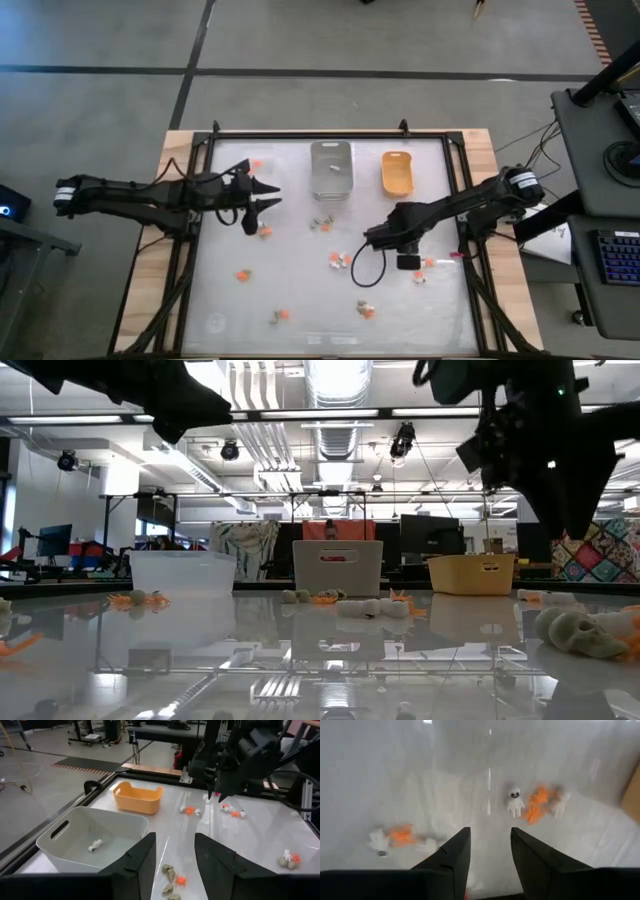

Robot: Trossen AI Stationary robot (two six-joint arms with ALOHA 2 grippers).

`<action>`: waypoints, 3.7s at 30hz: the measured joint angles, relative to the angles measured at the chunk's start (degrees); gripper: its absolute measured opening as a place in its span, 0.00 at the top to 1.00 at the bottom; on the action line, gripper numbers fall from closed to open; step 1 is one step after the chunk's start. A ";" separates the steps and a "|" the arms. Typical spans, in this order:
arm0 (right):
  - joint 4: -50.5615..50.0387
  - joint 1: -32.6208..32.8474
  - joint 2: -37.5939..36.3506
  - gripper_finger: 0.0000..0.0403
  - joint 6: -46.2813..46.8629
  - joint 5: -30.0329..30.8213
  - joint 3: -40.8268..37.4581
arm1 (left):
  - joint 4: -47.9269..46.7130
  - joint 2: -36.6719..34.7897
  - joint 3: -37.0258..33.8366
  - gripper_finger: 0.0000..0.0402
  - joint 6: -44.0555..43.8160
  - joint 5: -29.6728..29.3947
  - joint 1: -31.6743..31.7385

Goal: Sort Halloween decoration
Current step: Put the white skeleton toy into the gray bin, then put the orange spider toy into the transparent white bin

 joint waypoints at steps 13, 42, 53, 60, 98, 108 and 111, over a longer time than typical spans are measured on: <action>13.72 -1.31 -2.30 0.74 -2.29 5.17 -13.15 | 0.36 0.18 0.35 0.71 1.43 -0.01 0.00; 22.66 -4.38 -3.01 0.97 -2.09 3.85 -17.82 | 3.49 3.17 0.42 0.71 1.97 -0.03 0.00; 28.08 -4.87 -11.87 0.98 2.37 0.22 -17.82 | 3.60 3.21 0.42 0.71 1.97 -0.01 0.00; 46.38 -7.16 -16.79 0.98 2.54 1.33 -18.46 | 4.09 3.26 0.42 0.71 1.97 -0.02 0.00; 72.69 -25.78 2.44 0.98 4.06 8.65 -3.73 | -4.98 4.37 0.12 0.71 -11.34 -0.01 0.01; 71.39 -22.27 -0.09 0.98 1.72 8.74 -4.03 | -28.94 8.57 7.16 0.71 -31.12 5.28 0.00; 71.10 -22.07 0.00 0.98 1.33 8.77 -4.05 | -41.57 12.98 11.72 0.71 -37.04 9.43 -0.59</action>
